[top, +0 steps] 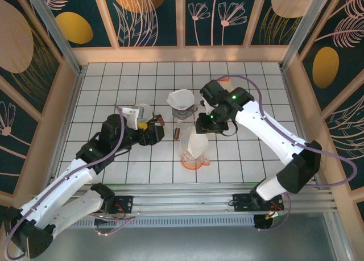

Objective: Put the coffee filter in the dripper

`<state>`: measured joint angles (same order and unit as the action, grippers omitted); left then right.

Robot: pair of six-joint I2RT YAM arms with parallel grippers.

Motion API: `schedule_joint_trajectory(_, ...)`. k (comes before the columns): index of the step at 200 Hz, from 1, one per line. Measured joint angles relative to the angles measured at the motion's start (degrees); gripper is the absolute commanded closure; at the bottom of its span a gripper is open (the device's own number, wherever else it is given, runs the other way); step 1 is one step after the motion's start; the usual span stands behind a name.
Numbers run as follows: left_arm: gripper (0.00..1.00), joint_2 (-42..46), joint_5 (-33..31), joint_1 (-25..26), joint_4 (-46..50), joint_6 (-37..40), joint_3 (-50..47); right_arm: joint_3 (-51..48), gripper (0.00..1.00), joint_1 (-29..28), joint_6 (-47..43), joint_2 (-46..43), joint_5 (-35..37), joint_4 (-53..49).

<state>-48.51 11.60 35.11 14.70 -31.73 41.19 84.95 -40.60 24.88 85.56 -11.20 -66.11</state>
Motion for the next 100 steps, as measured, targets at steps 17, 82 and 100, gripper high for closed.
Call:
schedule_joint_trajectory(17,0.01,-0.44,0.07,0.85,0.0,0.0,0.07,-1.75,0.42,-0.46,-0.48,-1.22,0.98,1.64)
schedule_joint_trajectory(82,0.02,-4.04,0.37,7.43,-1.77,-0.7,2.47,-13.88,0.27,-1.62,1.55,-14.47,3.8,13.57)
schedule_joint_trajectory(100,0.04,-6.03,0.07,9.01,-2.73,-1.2,2.78,-17.4,0.25,-2.1,1.86,-17.75,4.17,17.86)
